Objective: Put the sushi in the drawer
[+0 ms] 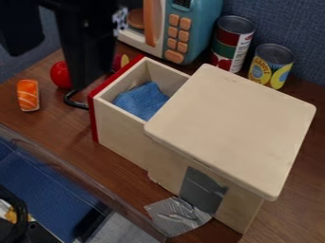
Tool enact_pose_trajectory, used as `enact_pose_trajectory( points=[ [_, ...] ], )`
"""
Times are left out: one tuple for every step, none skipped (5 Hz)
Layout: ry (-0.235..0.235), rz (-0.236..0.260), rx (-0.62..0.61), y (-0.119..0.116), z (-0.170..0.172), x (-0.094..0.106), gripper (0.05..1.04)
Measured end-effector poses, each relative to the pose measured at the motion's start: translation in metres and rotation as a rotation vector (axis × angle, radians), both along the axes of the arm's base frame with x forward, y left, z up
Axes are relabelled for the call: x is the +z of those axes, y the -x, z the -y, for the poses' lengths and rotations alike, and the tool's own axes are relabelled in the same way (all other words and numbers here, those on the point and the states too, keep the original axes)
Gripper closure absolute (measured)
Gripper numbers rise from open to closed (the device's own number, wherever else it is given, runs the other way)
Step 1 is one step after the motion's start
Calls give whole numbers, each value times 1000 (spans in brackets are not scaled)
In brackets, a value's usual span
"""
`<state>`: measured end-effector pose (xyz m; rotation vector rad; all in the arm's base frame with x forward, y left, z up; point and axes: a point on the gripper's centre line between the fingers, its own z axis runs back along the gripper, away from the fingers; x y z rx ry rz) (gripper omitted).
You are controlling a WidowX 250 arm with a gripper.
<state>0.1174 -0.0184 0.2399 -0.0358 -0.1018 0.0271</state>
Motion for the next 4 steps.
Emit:
enact_pose_trajectory(
  points=[
    [3, -5, -4, 2, 0, -2, 85],
    [22, 29, 133, 7, -28, -10, 85],
    [7, 59, 250, 13, -55, -24, 85],
    [-5, 91, 315, 14, -76, -42, 85]
  ],
)
